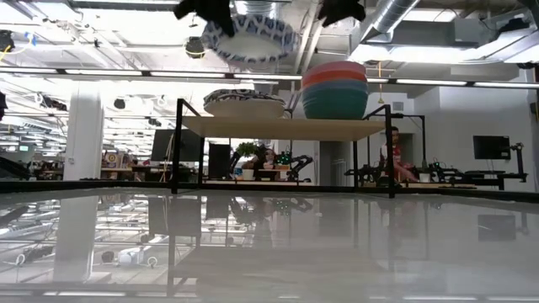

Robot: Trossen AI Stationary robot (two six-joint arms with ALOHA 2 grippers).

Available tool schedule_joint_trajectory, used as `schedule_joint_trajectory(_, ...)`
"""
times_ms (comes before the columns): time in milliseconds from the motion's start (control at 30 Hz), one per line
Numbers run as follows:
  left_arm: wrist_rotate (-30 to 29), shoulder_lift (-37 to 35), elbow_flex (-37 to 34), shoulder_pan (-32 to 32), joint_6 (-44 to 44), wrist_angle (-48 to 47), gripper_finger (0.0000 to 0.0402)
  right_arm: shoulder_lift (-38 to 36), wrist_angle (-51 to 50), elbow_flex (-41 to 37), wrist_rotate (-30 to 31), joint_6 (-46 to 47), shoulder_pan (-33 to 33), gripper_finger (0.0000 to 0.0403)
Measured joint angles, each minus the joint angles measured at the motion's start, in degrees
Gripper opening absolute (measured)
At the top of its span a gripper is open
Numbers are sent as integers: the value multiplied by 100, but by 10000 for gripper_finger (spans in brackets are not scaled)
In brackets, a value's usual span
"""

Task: Place and stack bowls onto a shelf
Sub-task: Stack the blue patterned bowl on top of the blue patterned bowls on the shelf

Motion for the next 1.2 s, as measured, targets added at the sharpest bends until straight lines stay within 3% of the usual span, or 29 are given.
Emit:
schedule_joint_trajectory(100, -323, 1, 475, 93, 52, -21, 0, 0, 318, 0, 0, 70, 180, 166)
schedule_joint_trajectory(267, -356, -6, 1020, 162, 46, 6, 0, 0, 906, 0, 33, 92, 446, 166)
schedule_joint_trajectory(567, -1016, -4, 1196, 179, 240, 56, 0, 55, 1780, -2, 291, -654, 785, 170)
schedule_joint_trajectory(933, -958, -2, 1196, 289, 285, 223, 0, 177, 2094, -5, 382, -799, 884, 277)
schedule_joint_trajectory(1200, -930, -2, 1196, 295, 345, 361, 0, 399, 2143, -149, 496, -710, 862, 285)
